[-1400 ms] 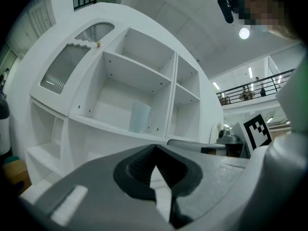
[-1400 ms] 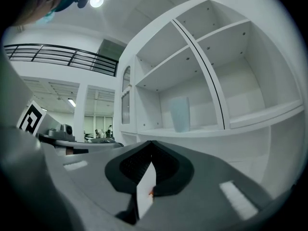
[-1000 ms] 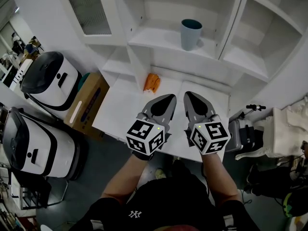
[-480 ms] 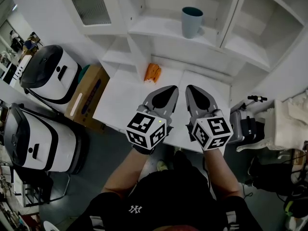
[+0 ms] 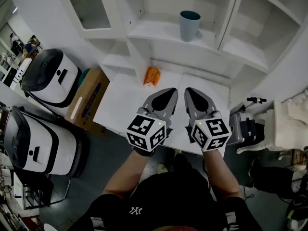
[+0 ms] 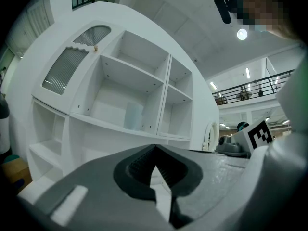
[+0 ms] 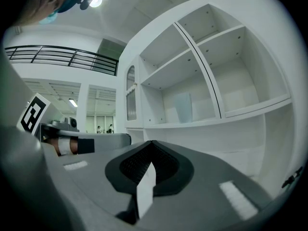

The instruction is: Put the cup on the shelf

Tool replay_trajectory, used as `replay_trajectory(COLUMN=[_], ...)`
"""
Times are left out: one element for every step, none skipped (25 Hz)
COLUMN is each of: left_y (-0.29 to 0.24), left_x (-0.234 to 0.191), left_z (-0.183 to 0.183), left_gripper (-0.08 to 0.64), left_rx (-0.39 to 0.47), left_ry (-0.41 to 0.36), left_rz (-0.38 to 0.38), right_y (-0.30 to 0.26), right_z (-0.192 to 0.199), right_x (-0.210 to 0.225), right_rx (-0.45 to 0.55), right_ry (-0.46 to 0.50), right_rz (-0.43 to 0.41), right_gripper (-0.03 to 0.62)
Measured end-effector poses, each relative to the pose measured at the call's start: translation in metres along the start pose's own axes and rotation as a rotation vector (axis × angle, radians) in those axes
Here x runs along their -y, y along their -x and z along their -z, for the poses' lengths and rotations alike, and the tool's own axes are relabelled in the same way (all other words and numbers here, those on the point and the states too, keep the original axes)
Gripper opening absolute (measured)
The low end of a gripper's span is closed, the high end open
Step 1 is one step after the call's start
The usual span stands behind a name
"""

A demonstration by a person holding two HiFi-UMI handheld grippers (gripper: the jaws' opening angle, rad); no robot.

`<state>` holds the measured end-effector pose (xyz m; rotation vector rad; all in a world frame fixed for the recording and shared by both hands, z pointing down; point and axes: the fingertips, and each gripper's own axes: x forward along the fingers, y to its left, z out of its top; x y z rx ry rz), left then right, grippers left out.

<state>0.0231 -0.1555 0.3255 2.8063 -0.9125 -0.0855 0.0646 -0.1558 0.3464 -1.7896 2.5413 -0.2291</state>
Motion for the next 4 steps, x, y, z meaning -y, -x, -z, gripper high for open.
replay_trajectory(left_y=[-0.0004, -0.0009, -0.0013, -0.0017], left_x=[-0.0002, -0.0005, -0.0008, -0.0011], left_z=[0.0003, 0.0007, 0.0012, 0.0018], left_gripper=[0.000, 0.000, 0.002, 0.000], left_rx=[0.000, -0.001, -0.001, -0.001], left_ry=[0.001, 0.002, 0.003, 0.004], left_rz=[-0.001, -0.002, -0.003, -0.004], right_y=[-0.0004, -0.0009, -0.0014, -0.0020], right_z=[0.0004, 0.0010, 0.0015, 0.0021], right_x=[0.0006, 0.0012, 0.0017, 0.0022], right_rx=[-0.002, -0.004, -0.006, -0.008], right_ry=[0.000, 0.000, 0.000, 0.000], right_rz=[0.000, -0.001, -0.002, -0.002], right_gripper=[0.020, 0.019, 0.020, 0.019])
